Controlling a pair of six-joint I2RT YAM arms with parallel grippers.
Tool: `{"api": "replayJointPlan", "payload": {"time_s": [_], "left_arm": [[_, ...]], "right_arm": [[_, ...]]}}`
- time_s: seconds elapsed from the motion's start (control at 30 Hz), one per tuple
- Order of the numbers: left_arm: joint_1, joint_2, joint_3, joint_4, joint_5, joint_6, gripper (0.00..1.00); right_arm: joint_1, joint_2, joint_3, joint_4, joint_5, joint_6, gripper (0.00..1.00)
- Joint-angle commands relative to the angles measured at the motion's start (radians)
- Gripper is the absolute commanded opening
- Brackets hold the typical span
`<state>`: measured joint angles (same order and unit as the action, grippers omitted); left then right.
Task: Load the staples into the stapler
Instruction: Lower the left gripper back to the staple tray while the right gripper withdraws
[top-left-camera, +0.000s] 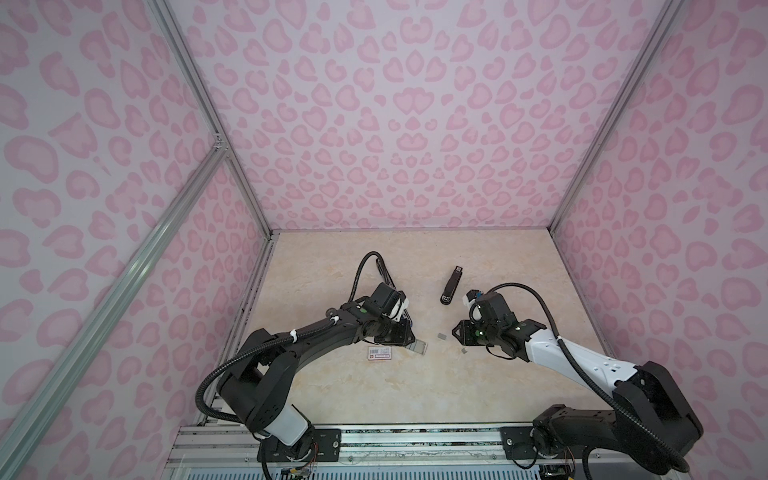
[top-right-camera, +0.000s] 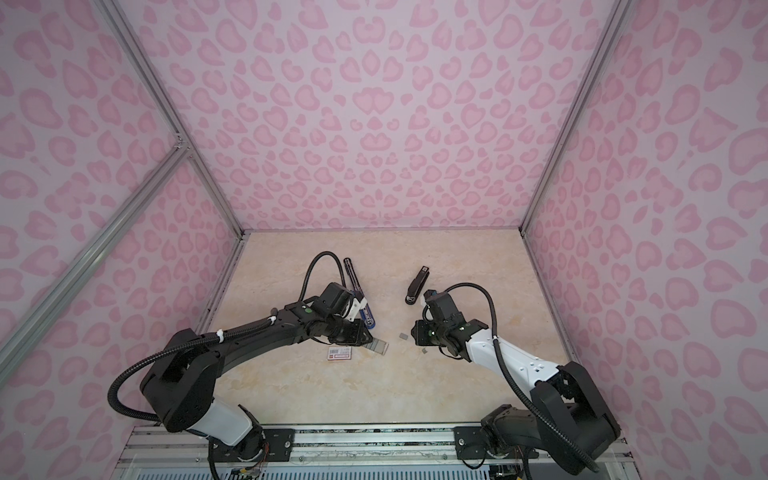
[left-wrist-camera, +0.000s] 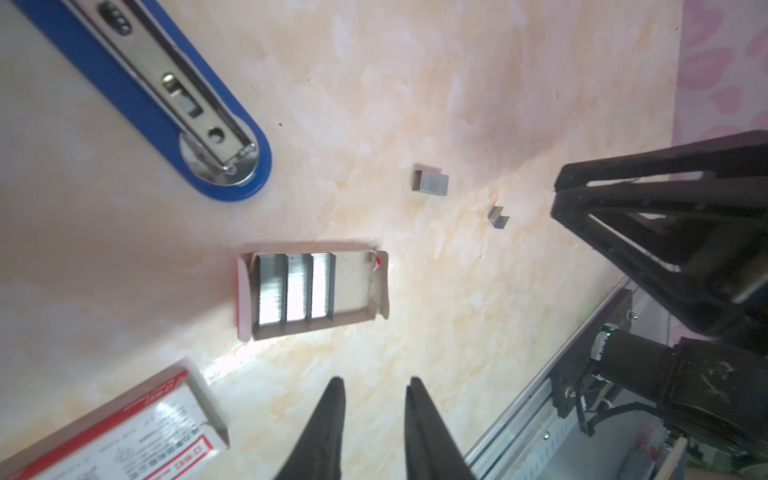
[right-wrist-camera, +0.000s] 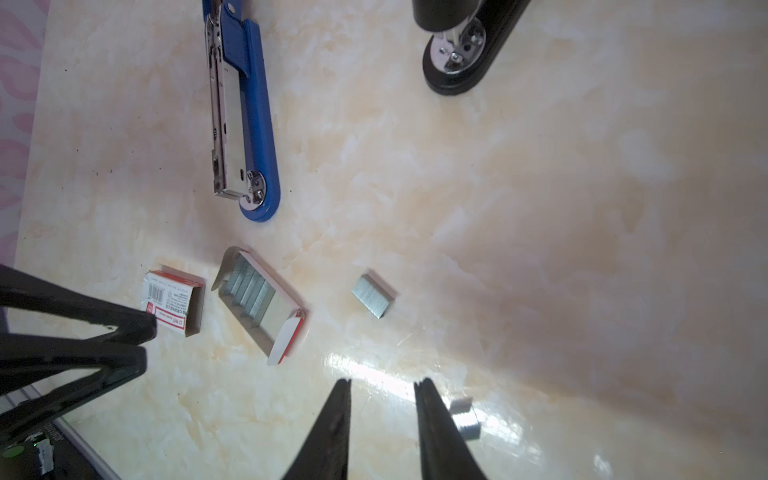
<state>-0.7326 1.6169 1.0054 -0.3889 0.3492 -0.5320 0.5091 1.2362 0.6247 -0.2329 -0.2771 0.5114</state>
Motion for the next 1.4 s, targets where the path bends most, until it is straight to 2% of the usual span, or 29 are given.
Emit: {"api": "replayJointPlan", "payload": {"time_s": [0.0, 0.17, 0.43, 1.03, 1.2, 1.37], "left_arm": [[-0.029, 0.049, 0.055, -0.093, -0.079, 0.035, 0.28], [-0.063, 0.126, 0.128, -0.157, -0.152, 0.048, 0.27], [-0.082, 0.194, 0.185, -0.174, -0.177, 0.055, 0.27], [-0.099, 0.288, 0.234, -0.201, -0.2, 0.076, 0.24], [-0.103, 0.3, 0.237, -0.21, -0.216, 0.079, 0.21], [-0.105, 0.311, 0.24, -0.209, -0.208, 0.084, 0.12]], "right_arm": [[-0.005, -0.068, -0.035, -0.007, 0.004, 0.029, 0.3], [-0.006, -0.2, -0.092, 0.015, -0.034, 0.048, 0.31], [-0.01, -0.341, -0.158, 0.025, -0.004, 0.07, 0.32], [-0.016, -0.354, -0.172, 0.027, -0.005, 0.081, 0.31], [-0.023, -0.353, -0.171, 0.03, -0.014, 0.081, 0.31], [-0.029, -0.351, -0.167, 0.03, -0.015, 0.08, 0.31]]}}
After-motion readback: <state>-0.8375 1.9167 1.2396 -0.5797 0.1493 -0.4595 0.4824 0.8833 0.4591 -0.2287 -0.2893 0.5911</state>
